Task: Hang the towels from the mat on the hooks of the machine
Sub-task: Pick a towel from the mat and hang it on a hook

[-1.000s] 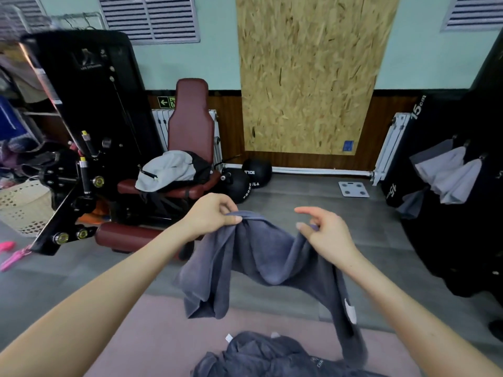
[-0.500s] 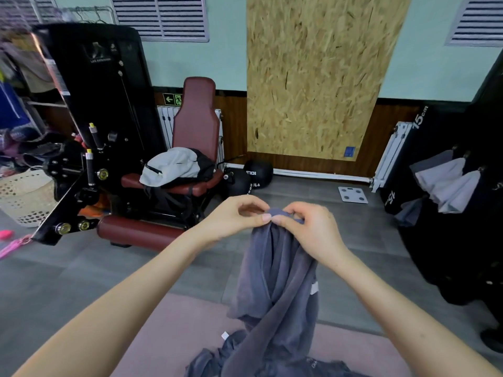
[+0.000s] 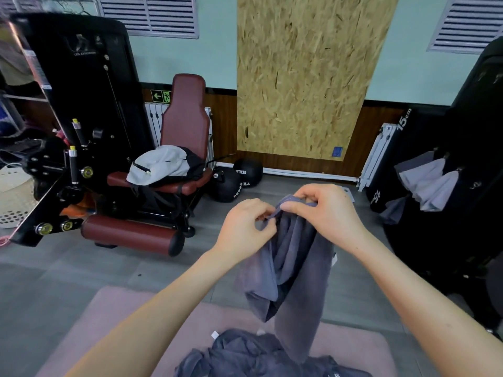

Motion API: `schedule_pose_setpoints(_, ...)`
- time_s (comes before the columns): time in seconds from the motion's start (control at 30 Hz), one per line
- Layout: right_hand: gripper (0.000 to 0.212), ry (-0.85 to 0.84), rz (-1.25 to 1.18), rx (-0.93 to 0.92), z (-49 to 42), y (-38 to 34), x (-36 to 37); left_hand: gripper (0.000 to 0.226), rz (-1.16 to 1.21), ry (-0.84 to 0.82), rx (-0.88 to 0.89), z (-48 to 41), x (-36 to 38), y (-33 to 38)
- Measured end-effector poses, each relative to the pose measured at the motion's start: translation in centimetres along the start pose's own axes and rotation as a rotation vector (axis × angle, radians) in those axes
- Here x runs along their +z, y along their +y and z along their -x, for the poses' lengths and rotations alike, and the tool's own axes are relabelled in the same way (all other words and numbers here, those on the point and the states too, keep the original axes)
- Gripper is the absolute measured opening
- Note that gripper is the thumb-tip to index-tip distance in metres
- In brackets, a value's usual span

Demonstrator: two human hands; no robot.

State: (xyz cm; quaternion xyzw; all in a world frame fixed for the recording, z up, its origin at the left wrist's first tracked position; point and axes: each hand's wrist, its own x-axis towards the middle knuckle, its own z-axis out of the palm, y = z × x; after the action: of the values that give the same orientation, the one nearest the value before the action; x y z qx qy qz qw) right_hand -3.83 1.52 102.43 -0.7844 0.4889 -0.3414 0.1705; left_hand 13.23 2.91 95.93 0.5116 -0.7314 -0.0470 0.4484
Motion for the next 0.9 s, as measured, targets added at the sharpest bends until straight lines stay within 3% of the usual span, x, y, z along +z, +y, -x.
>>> schedule_pose_setpoints(0.27,0.019,0.066,0.07,0.093,-0.2,3.2,-2.9,0.021,-0.066,-0.185,-0.229,0.5,-0.3,-3.9)
schedule_pose_setpoints(0.37,0.017,0.051,0.111,0.157,0.0,5.1,-3.3,0.029,-0.033,-0.338,-0.234,0.7,-1.2,-5.1)
schedule_pose_setpoints(0.53,0.019,0.052,0.107,0.228,0.7,7.6,-3.0,0.015,-0.017,-0.559,-0.216,0.3,-1.5,-6.2)
schedule_pose_setpoints(0.67,0.02,0.034,0.122,0.297,1.1,9.8,-2.9,0.015,0.079,-0.452,-0.278,0.2,-1.5,-6.0)
schedule_pose_setpoints(0.77,0.025,-0.001,0.136,0.359,1.8,11.8,-2.2,0.013,-0.049,-0.382,-0.275,-1.0,-1.7,-5.4)
schedule_pose_setpoints(0.9,0.036,-0.03,0.016,0.492,2.9,13.2,-1.1,0.021,-0.175,-0.277,-0.477,-2.5,-1.8,-4.8)
